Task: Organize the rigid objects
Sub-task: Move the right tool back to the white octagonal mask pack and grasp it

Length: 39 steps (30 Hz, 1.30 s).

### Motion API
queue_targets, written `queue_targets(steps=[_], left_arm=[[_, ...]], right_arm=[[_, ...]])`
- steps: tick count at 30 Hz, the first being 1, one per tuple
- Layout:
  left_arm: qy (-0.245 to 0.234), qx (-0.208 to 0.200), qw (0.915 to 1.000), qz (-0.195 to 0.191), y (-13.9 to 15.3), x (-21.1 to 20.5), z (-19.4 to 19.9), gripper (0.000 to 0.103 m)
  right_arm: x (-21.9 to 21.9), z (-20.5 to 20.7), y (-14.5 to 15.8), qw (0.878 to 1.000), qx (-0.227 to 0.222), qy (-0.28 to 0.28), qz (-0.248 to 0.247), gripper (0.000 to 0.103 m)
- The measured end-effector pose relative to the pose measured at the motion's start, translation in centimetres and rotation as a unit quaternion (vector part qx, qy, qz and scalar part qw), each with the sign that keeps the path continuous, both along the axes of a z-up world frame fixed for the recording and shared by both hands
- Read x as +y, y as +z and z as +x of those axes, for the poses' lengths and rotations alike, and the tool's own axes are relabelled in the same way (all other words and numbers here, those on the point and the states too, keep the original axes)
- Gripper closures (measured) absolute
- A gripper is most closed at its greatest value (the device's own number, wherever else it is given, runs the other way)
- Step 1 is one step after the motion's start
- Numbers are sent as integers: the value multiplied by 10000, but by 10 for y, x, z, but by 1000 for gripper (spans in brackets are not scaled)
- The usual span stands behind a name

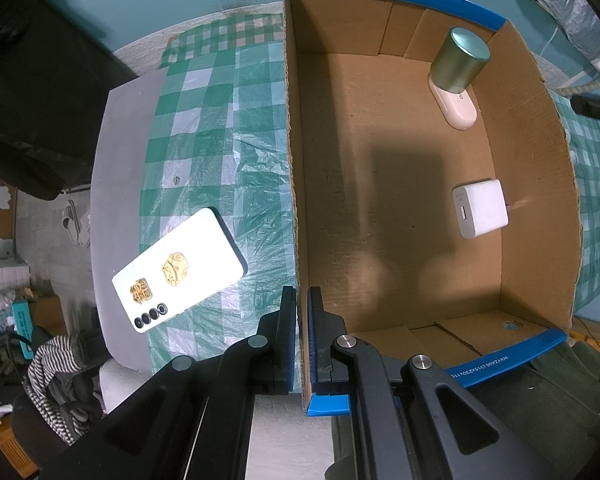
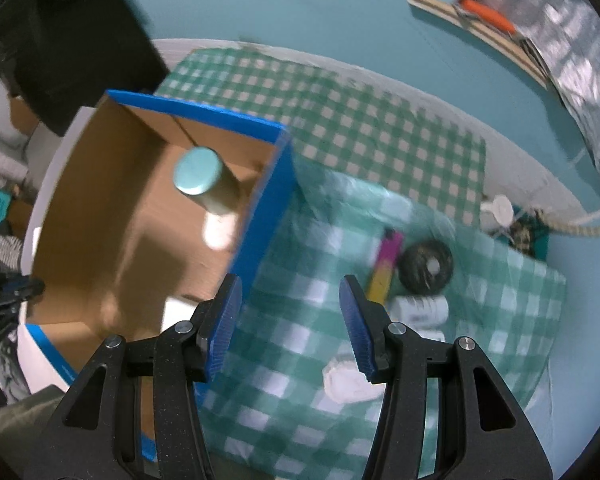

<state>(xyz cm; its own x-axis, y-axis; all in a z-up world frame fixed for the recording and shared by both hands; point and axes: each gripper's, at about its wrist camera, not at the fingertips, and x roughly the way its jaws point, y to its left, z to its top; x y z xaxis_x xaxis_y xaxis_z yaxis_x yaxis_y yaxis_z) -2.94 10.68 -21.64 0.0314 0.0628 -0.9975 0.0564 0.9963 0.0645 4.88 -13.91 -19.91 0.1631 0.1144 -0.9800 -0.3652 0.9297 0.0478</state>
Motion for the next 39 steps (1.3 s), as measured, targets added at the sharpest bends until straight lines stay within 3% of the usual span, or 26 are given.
queue_targets(steps=[12, 18, 22, 34, 39], left_arm=[[-16, 6, 10000, 9, -1, -1, -1, 98], [-16, 8, 10000, 7, -1, -1, -1, 98], [-23, 13, 10000, 6, -2, -1, -2, 98], [-48, 34, 10000, 40, -3, -1, -4, 98], [-31, 33, 10000, 47, -2, -1, -4, 98]], right_arm=[[-65, -10, -41, 9921, 642, -1078, -89, 47], [-79, -24, -67, 9870, 940, -1293, -160, 43], [-79, -31, -80, 9896, 995, -1025, -192, 32], [-71, -42, -111, 9919, 1025, 238, -708, 32], [-69, -48, -121, 9903, 1040, 515, -767, 32]])
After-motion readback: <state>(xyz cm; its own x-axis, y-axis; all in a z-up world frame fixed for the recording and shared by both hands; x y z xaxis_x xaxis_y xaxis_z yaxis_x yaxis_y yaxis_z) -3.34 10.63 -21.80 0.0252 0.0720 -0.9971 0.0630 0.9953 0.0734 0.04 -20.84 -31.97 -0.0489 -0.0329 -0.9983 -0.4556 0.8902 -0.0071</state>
